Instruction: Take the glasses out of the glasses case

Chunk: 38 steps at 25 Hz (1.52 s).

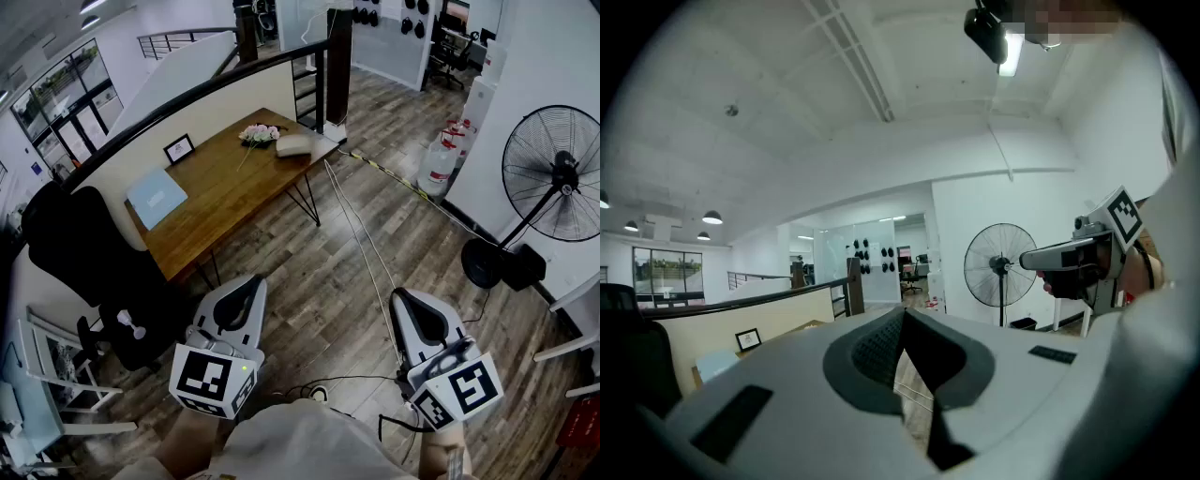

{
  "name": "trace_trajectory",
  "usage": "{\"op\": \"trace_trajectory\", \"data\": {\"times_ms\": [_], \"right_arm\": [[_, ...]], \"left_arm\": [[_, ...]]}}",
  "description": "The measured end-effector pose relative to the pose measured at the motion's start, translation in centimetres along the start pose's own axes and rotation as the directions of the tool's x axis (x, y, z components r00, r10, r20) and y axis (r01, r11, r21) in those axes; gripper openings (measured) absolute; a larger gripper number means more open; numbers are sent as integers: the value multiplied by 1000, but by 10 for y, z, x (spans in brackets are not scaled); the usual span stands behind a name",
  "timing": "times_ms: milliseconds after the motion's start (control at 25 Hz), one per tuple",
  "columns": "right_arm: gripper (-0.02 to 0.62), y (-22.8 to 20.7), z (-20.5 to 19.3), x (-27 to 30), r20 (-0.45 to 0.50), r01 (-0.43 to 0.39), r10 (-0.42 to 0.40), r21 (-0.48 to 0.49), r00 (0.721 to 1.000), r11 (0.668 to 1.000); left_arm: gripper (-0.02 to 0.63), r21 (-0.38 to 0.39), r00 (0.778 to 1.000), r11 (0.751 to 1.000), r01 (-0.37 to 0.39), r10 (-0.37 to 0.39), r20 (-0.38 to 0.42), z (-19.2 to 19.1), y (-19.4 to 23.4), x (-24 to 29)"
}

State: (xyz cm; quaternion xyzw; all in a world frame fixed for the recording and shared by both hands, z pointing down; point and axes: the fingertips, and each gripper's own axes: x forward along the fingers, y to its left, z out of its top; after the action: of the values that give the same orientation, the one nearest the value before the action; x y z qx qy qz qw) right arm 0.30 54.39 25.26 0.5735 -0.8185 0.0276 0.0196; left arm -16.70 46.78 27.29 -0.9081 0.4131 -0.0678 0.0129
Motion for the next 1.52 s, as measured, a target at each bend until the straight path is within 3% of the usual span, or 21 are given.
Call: {"op": "trace_trajectory", "data": {"times_ms": [520, 600, 680, 720, 760, 800, 920, 1360, 1520], "right_arm": [[3, 3, -9, -13, 5, -10, 10, 32, 1000, 999], [3, 1, -9, -15, 3, -11, 11, 29, 1000, 1000], [3, -5, -11, -19, -3, -1, 1, 35, 1000, 999], [3, -8, -12, -20, -5, 4, -4, 40, 1000, 999], [3, -10, -13, -21, -8, 8, -8, 40, 1000, 999], [3, -11, -15, -21, -13, 12, -11, 32, 1000, 999], [3, -13, -18, -17, -31, 11, -12, -11, 999, 1000], [3, -40, -35, 26, -76, -14, 13, -7, 997, 1000], [3, -55, -33, 48, -77, -12, 12, 1, 997, 1000]], "left_arm": [[2, 9, 999, 1000, 27, -27, -24, -4, -15, -4], [2, 4, 1000, 1000, 17, -17, -4, -1, -17, -4], [4, -9, 998, 1000, -10, 10, 65, 10, -19, -5], [53, -7, 995, 1000, -19, 20, 96, 16, -20, -5], [231, 0, 994, 1000, -24, 23, 111, 20, -20, -5], [282, 5, 994, 1000, -24, 24, 110, 22, -20, -4], [282, -1, 996, 1000, -14, 14, 83, 19, -18, 2], [281, -1, 1000, 1000, 3, -3, 3, -5, -4, 47], [282, -28, 999, 999, -22, 22, 32, 0, 16, 67]]}}
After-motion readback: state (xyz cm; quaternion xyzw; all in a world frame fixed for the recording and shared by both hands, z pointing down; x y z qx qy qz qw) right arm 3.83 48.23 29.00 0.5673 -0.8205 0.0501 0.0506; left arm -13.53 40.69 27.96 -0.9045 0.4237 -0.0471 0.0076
